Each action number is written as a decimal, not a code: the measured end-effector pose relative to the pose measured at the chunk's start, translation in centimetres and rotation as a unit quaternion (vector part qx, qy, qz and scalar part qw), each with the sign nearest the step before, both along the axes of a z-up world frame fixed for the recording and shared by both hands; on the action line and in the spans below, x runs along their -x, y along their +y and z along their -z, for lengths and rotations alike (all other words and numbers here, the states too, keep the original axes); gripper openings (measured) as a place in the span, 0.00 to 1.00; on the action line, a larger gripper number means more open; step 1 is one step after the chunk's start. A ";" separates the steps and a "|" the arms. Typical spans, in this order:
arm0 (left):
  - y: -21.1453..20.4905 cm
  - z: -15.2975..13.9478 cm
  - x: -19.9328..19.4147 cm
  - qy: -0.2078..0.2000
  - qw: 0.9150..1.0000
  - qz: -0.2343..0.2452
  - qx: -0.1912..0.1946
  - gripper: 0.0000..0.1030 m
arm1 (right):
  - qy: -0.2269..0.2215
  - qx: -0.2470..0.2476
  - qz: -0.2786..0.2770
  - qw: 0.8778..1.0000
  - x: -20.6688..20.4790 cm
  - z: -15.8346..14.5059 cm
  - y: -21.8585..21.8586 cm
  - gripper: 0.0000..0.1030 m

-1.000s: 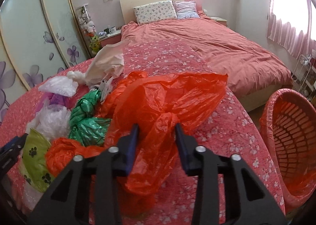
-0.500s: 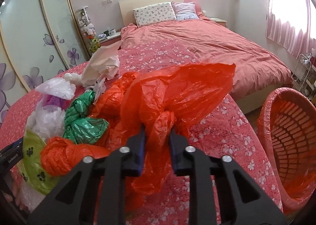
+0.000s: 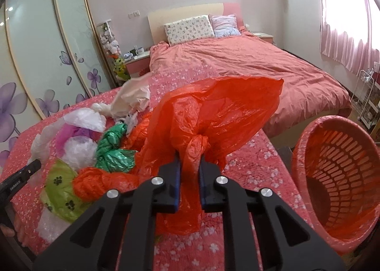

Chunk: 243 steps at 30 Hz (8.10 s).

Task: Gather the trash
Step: 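Grasp the clear plastic bag with the left tool while the right lifts the red bag, then carry both bags over the orange basket and open both tools, then return both tools to the bag pile on the bed, then grasp the bubble-wrap bag with the left tool while the right grasps another red bag, then carry both bags over the orange basket and open both tools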

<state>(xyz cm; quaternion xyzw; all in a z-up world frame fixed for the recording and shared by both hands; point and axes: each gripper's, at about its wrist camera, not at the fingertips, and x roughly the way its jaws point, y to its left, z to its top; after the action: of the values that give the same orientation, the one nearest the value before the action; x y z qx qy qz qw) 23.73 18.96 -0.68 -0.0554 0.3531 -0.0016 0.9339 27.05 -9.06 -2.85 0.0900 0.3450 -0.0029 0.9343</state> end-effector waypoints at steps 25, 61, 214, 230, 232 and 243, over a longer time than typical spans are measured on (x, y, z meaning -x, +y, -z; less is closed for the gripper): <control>-14.8 -6.0 2.8 -0.051 0.989 0.133 0.029 0.29 | -0.055 0.017 0.072 0.996 9.3 -4.7 -10.8 0.13; -38.4 -0.6 0.8 0.037 0.941 0.333 0.057 0.29 | -0.025 0.012 0.193 0.981 13.6 0.3 -24.5 0.14; -17.1 -5.3 2.4 -0.068 0.985 0.151 0.042 0.14 | -0.081 0.009 0.082 0.993 9.1 -5.8 -10.6 0.25; -28.0 -3.5 2.0 -0.044 0.965 0.253 0.052 0.14 | -0.068 0.001 0.183 0.981 11.9 -3.2 -19.5 0.25; -29.3 -3.3 2.0 -0.042 0.962 0.264 0.050 0.14 | -0.068 -0.002 0.195 0.978 12.1 -3.0 -20.4 0.25; -34.1 -1.9 1.6 -0.022 0.951 0.304 0.048 0.14 | -0.064 -0.017 0.230 0.971 12.2 -1.8 -24.5 0.25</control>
<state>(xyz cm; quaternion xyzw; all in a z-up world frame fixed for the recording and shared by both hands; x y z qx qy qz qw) 22.16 -15.11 1.25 0.0103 0.3325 -0.3039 0.8927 14.86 -33.57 -1.05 0.1825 0.2540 -0.2062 0.9272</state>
